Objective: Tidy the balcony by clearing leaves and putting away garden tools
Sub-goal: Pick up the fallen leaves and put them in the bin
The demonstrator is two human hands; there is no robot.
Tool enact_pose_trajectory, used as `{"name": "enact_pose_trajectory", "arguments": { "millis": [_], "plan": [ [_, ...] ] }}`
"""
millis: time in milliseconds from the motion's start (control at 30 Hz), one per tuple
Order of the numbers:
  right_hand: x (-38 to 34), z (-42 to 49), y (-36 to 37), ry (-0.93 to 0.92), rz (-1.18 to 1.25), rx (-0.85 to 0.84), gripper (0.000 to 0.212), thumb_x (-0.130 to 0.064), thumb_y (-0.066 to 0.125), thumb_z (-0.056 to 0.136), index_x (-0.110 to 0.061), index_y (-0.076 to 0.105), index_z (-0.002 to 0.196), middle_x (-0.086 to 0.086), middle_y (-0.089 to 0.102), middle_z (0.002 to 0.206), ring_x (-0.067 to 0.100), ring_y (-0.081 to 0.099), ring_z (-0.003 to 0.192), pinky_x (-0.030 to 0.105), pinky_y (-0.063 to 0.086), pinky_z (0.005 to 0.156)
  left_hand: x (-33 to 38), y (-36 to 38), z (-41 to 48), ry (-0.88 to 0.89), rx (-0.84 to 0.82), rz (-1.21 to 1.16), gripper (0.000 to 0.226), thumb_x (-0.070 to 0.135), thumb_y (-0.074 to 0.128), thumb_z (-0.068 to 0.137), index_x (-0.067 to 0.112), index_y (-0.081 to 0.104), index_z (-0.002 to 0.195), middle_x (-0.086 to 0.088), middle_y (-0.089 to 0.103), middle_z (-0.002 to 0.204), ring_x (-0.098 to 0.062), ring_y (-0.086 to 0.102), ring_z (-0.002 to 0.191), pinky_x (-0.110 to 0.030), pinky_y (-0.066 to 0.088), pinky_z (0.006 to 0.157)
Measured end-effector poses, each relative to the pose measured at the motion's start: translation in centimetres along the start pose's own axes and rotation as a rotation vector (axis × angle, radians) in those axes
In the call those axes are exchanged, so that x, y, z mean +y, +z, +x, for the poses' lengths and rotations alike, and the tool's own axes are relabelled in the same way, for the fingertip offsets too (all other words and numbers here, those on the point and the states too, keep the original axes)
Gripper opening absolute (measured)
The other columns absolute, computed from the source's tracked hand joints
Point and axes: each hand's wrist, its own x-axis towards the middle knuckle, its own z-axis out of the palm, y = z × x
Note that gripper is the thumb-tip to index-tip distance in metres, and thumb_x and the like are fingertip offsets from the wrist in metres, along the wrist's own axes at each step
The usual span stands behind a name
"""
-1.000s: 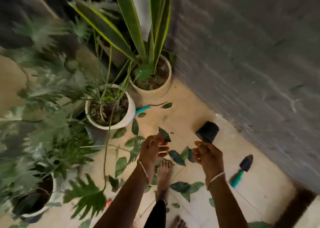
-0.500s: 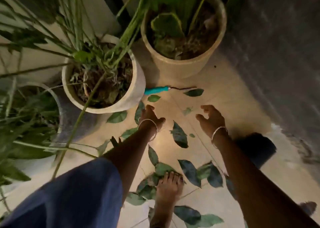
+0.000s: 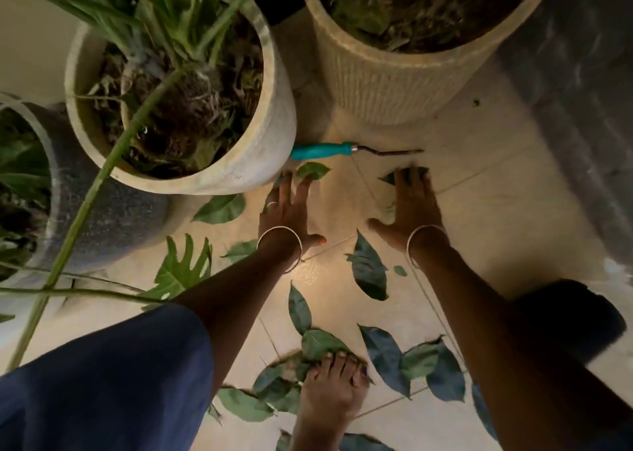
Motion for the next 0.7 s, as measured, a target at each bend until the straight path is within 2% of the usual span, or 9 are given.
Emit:
{"name": "enact_pose_trajectory", "arguments": {
  "millis": [167,267,333,400,467,533,633,700],
  "plan": [
    [-2.0,-6.7,4.4,-0.100,-0.018,0.003,0.104,-0.058,0.065,0.080,-0.015,0.008,0.156,0.011,0.003,0.163,0.035,0.000,0.149,0.051,0.027,0.117,0.2,0.2,0.6,0.072,0.041,0.021,0.125,0.040,0.088,0.063,0.038,0.000,0.152,-0.009,0.005,0.162,-0.037,0.014,0.147,-0.052,0.027,0.116],
    [-2.8,-10.7,7.0,-0.067,-0.088,-0.032,0.108,-0.058,0.071,0.074,-0.017,0.014,0.156,0.012,0.009,0.163,0.036,0.009,0.149,0.053,0.029,0.115,0.1,0.0,0.9,0.126,0.026,0.089,0.130,0.036,0.090,0.060,0.046,-0.004,0.151,-0.006,0.005,0.160,-0.037,0.014,0.146,-0.057,0.033,0.110],
    [-3.1,-12.5,8.2,-0.031,-0.159,-0.030,0.108,-0.056,0.076,0.069,-0.019,0.022,0.154,0.013,0.019,0.160,0.037,0.020,0.146,0.054,0.037,0.108,0.0,-0.3,1.3,0.139,-0.016,0.147,0.134,0.036,0.091,0.058,0.048,-0.006,0.150,-0.006,0.003,0.159,-0.038,0.011,0.146,-0.059,0.036,0.106],
    [-3.4,-13.4,8.9,0.013,-0.181,0.001,0.104,-0.049,0.082,0.064,-0.022,0.032,0.151,0.014,0.031,0.154,0.037,0.033,0.138,0.054,0.046,0.094,-0.2,-0.5,1.7,0.130,-0.062,0.168,0.137,0.036,0.091,0.057,0.047,-0.007,0.150,-0.008,0.000,0.159,-0.041,0.010,0.145,-0.062,0.034,0.105],
    [-3.6,-13.6,9.1,0.043,-0.147,0.052,0.089,-0.040,0.086,0.062,-0.023,0.046,0.140,0.013,0.042,0.142,0.035,0.041,0.126,0.051,0.051,0.082,-0.3,-0.7,2.0,0.122,-0.076,0.179,0.139,0.039,0.093,0.053,0.043,-0.006,0.152,-0.011,0.003,0.157,-0.043,0.016,0.143,-0.064,0.035,0.104],
    [-3.5,-13.3,9.4,0.056,-0.057,0.117,0.064,-0.027,0.086,0.065,-0.022,0.057,0.122,0.011,0.047,0.128,0.032,0.043,0.113,0.046,0.053,0.073,-0.6,-0.7,2.2,0.125,-0.057,0.183,0.140,0.042,0.094,0.049,0.036,0.000,0.153,-0.013,0.010,0.155,-0.044,0.025,0.138,-0.064,0.037,0.102],
    [-3.1,-12.8,9.8,0.048,0.120,0.146,0.039,0.000,0.079,0.069,-0.015,0.060,0.099,0.010,0.051,0.111,0.028,0.047,0.100,0.034,0.048,0.067,-1.1,-0.5,2.0,0.152,0.008,0.145,0.129,0.042,0.095,0.045,0.023,0.019,0.148,-0.011,0.022,0.148,-0.043,0.035,0.132,-0.061,0.042,0.099],
    [-3.1,-12.7,10.0,0.032,0.187,0.132,0.030,0.007,0.072,0.071,-0.013,0.061,0.091,0.009,0.054,0.104,0.027,0.049,0.095,0.031,0.041,0.068,-1.4,0.1,1.9,0.171,0.054,0.080,0.121,0.038,0.095,0.046,0.018,0.028,0.145,-0.010,0.029,0.145,-0.039,0.036,0.130,-0.057,0.043,0.101]
  ]
}}
